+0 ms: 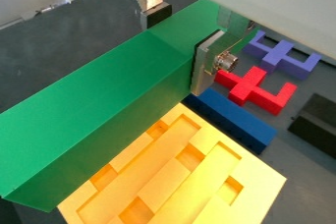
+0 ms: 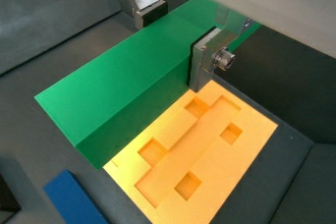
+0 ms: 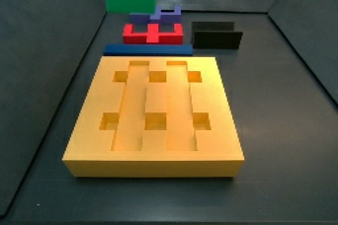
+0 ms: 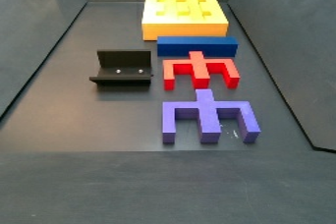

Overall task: Pick up the green object. Move up. Move to above the board. Insert the green object.
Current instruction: Insert the green object.

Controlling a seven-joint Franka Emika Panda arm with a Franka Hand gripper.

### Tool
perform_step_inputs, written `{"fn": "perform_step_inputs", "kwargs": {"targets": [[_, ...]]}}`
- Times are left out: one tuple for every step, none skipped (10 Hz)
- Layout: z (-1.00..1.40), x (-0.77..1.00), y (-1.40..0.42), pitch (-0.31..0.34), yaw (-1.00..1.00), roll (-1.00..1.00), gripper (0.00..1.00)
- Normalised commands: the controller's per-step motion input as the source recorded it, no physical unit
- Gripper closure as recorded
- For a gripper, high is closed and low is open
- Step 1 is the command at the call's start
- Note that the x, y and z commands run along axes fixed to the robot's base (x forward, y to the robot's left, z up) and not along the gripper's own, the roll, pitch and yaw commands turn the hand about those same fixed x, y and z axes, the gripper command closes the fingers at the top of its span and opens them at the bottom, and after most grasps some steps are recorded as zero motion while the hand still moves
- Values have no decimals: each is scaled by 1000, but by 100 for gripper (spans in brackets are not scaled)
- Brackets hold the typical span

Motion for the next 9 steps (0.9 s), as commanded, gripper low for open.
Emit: {"fn": "perform_step_inputs", "kwargs": {"targets": [[-1000,0,-206,0,0,19,100],[-1000,0,-226,0,0,23,100],[-1000,0,-220,0,0,21,100],[-1000,0,-211,0,0,21,100],[-1000,0,-169,-3,0,40,100],[-1000,0,-103,-9,6,53,100],[-1000,0,0,-19,17,83,100],[-1000,-20,0,-47,114,51,100],[-986,20,17,-134,149,0,100]]}}
